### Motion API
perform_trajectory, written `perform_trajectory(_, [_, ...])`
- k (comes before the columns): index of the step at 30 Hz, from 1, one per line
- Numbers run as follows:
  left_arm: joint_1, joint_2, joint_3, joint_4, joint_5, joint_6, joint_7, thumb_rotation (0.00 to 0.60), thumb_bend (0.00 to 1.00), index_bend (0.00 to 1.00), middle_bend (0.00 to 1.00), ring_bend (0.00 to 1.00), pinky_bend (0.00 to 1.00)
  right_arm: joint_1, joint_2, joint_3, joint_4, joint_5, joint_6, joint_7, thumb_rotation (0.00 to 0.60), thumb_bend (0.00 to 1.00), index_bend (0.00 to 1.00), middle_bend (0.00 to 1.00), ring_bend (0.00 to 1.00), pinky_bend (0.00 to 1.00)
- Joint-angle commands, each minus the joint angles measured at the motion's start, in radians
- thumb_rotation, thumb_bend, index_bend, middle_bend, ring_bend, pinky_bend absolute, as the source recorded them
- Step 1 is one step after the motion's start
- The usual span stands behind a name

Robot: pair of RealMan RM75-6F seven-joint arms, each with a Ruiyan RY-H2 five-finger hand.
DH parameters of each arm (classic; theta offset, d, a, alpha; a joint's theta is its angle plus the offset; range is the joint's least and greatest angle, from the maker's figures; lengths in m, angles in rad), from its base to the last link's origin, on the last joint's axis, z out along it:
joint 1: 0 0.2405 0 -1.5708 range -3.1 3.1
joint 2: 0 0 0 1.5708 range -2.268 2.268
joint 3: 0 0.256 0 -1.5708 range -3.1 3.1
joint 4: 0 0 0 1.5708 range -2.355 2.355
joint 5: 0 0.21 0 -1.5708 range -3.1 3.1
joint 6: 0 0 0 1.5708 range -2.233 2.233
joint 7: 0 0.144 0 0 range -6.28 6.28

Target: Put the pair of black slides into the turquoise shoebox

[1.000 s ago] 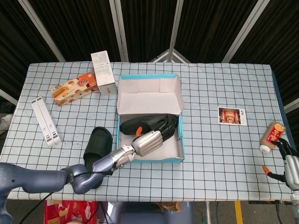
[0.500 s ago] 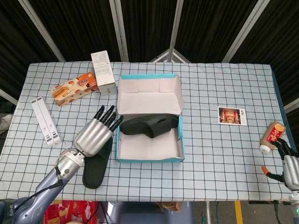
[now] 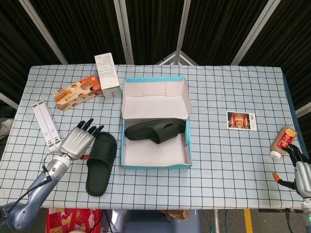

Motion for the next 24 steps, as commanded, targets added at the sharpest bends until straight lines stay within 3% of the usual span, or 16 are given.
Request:
perform_trajectory(1, [0.018, -0.048, 0.016, 0.075, 0.019, -0.013, -0.060, 0.533, 0.14, 0.08, 0.22, 0.02, 0.16, 0.001, 0.000, -0.001, -0.001, -0.003, -0.002, 0.002, 0.600, 0.23, 0.22, 0.13, 0.23, 0.27])
perform_trajectory(9, [0.005, -0.128, 0.024, 0.172, 0.041, -0.052, -0.109, 0.534, 0.16, 0.12, 0.25, 0.04, 0.17, 0.005, 0.004, -0.002, 0.000, 0.001, -0.013, 0.006, 0.600, 0.23, 0.22, 0.14, 0.23, 0.27])
perform_trajectory(20, [0.001, -0.166, 0.032, 0.201, 0.077, -0.043, -0.115, 0.533, 0.16, 0.12, 0.25, 0.04, 0.17, 0.005, 0.004, -0.002, 0.004, -0.003, -0.012, 0.015, 0.600, 0.23, 0.23, 0.14, 0.23, 0.27])
perform_trajectory(24, [0.007, -0.164, 0.030, 0.196, 0.096, -0.032, -0.142, 0.492, 0.16, 0.12, 0.25, 0.04, 0.17, 0.006, 0.003, -0.002, 0.006, -0.001, -0.016, 0.016, 0.600, 0.23, 0.23, 0.14, 0.23, 0.27])
